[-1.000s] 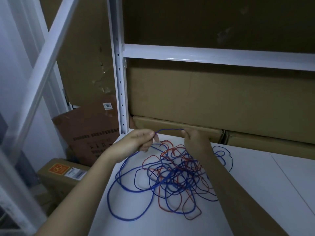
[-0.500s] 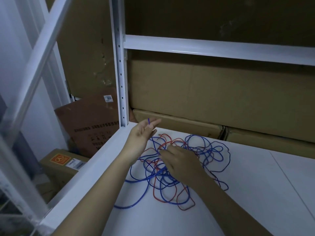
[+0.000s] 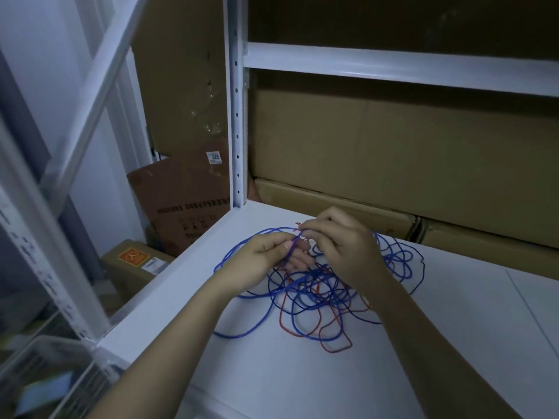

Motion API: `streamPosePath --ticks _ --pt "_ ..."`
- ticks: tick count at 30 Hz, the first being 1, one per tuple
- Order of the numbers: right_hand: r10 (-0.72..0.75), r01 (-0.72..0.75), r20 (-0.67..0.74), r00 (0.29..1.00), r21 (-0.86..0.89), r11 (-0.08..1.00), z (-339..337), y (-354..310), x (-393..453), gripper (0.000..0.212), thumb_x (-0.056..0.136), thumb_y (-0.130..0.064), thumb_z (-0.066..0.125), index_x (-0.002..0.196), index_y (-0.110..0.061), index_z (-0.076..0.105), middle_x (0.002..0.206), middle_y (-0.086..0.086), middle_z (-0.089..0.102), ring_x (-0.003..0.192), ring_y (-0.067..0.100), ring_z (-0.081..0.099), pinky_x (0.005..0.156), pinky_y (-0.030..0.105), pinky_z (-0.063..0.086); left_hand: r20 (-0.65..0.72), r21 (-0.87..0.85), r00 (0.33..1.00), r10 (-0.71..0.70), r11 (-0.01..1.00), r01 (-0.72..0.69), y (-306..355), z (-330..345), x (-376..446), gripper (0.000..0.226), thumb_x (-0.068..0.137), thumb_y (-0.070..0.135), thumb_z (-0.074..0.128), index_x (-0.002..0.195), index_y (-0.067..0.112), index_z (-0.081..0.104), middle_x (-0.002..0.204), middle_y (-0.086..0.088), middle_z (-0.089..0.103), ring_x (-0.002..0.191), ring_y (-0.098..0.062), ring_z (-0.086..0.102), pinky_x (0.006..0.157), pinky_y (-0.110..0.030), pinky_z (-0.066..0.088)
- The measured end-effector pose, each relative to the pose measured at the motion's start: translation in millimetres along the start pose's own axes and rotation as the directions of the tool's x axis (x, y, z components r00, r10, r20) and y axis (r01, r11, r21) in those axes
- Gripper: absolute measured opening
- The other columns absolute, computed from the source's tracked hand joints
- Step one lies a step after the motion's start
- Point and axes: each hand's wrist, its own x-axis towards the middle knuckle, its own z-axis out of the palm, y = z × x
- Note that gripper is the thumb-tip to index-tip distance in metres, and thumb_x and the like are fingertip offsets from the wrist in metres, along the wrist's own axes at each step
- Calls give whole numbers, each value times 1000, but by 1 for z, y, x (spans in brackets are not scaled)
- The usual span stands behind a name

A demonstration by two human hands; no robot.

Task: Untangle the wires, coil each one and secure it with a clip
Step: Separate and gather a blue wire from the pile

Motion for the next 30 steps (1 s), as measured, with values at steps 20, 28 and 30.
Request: streamPosePath --ticks 20,28,30 --pt "425 -357 500 754 -231 905 83 -9 -15 37 103 -33 37 136 -22 53 98 8 68 80 14 59 64 27 39 -297 -497 955 29 849 -180 -16 -45 36 23 104 7 32 114 8 53 103 1 72 102 -11 68 90 -18 51" --pt "165 -74 273 948 -314 946 69 -23 -23 35 94 -32 42 96 -11 71 72 5 68 58 24 62 43 32 50 -314 -41 935 167 981 -189 -36 -56 54 30 104 9 33 127 3 51 120 -3 62 112 -9 62 97 -18 46" --pt "52 73 301 952 -387 919 68 -26 -21 15 84 -18 61 91 -10 72 67 4 65 54 23 60 39 27 46 -237 3 957 169 985 -173 -38 -54 54 27 104 9 33 125 12 50 122 1 60 116 -11 58 103 -20 44"
